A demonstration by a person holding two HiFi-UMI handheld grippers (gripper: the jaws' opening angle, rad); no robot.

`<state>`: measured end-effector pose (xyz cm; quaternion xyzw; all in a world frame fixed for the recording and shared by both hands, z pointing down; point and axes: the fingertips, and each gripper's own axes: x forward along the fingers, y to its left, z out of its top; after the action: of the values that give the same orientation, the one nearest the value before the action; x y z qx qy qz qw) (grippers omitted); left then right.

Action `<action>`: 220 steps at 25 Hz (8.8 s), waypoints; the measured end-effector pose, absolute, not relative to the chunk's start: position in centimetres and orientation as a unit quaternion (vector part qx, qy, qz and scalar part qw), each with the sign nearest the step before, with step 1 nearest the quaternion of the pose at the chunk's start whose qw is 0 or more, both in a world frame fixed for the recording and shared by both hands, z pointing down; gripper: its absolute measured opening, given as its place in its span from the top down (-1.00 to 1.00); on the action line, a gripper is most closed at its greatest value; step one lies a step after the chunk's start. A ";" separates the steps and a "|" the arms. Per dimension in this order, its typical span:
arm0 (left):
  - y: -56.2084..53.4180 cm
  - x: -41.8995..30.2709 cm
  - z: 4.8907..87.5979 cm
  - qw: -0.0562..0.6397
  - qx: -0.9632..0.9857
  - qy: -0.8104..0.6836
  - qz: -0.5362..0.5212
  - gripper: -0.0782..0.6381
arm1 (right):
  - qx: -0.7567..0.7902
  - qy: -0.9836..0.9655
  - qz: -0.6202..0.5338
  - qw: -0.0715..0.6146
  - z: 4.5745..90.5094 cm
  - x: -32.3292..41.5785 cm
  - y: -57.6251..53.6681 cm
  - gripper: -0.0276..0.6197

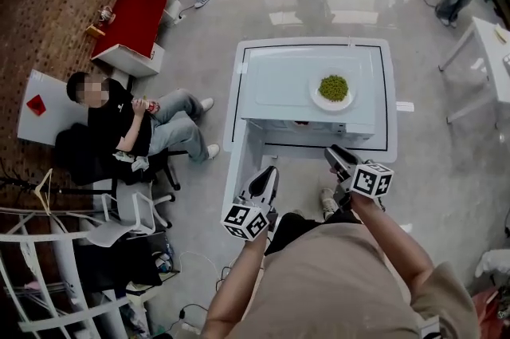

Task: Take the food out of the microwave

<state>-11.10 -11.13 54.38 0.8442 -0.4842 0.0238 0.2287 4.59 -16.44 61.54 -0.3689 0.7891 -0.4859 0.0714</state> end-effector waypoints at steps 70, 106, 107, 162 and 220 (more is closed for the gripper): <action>-18.9 -12.9 64.6 0.235 0.848 -0.446 0.165 0.76 | -0.504 0.639 -0.577 0.066 85.9 -1.0 -28.8 0.70; -17.5 -12.8 63.5 0.230 0.846 -0.455 0.155 0.76 | -0.374 0.598 -0.655 0.270 79.1 1.0 -22.3 0.87; -17.3 -12.8 63.5 0.230 0.846 -0.456 0.153 0.76 | -0.368 0.600 -0.657 0.270 78.6 1.0 -21.7 0.87; -15.8 -12.4 50.4 0.160 0.843 -0.513 0.004 0.76 | -0.310 0.691 -0.593 0.274 53.4 15.1 -15.8 0.87; -12.9 -9.3 64.6 0.246 0.827 -0.494 0.106 0.76 | -0.298 0.651 -0.642 0.273 66.2 17.7 -7.7 0.88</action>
<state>-9.26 -12.86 64.58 0.8272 -0.4937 0.1061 0.2465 17.71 -7.74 66.21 -0.2983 0.6509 -0.6425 0.2731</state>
